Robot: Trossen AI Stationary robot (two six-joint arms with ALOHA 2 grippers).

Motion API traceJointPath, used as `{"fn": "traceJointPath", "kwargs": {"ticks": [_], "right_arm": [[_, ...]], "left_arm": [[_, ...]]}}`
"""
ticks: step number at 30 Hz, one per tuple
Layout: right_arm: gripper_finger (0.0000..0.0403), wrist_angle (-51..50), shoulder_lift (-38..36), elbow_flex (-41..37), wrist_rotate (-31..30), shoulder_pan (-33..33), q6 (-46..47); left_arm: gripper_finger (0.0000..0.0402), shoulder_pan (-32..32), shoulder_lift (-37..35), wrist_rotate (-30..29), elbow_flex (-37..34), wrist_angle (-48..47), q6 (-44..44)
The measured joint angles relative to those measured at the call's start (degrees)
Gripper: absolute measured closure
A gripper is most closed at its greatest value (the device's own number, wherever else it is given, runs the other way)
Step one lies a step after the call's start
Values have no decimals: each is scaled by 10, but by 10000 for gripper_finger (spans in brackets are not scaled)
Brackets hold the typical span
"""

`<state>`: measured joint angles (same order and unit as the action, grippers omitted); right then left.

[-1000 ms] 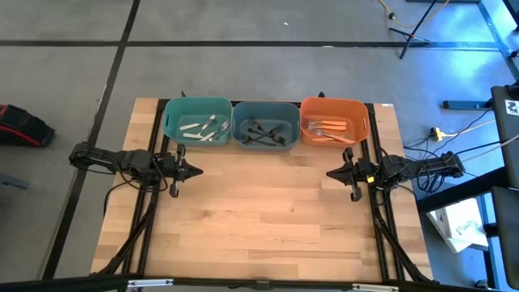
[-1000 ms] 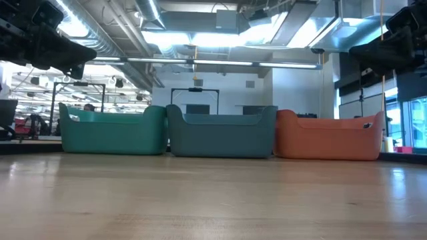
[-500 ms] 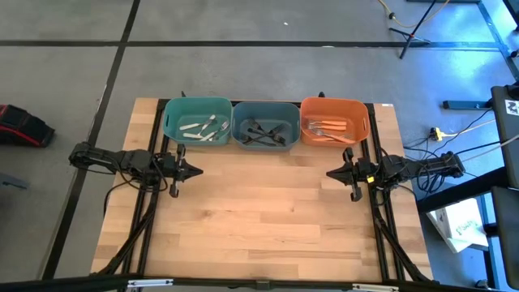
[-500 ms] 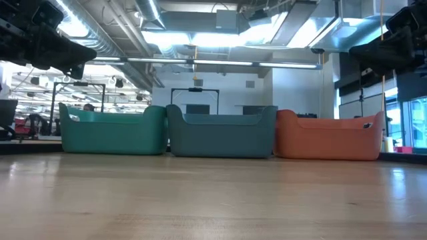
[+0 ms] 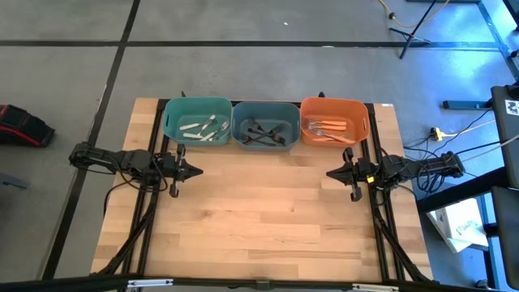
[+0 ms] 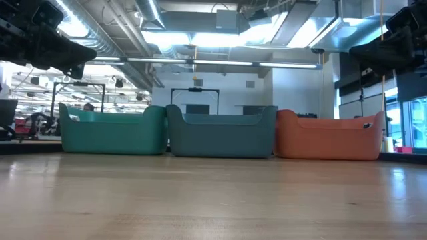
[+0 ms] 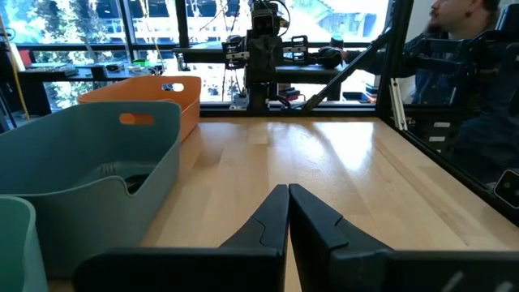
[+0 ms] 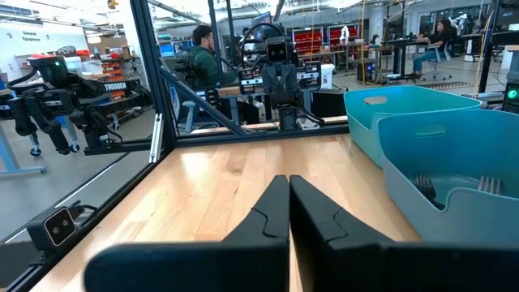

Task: Sort silverware by color (type)
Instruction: Return to Home Position

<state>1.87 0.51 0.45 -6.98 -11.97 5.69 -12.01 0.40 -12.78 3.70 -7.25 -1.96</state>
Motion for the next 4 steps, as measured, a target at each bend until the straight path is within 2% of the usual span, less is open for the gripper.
{"fn": "traceJointPath", "kwargs": {"ticks": [4], "right_arm": [[402, 0, 0, 0, 0, 0, 0]], "left_arm": [[395, 0, 0, 0, 0, 0, 0]]}}
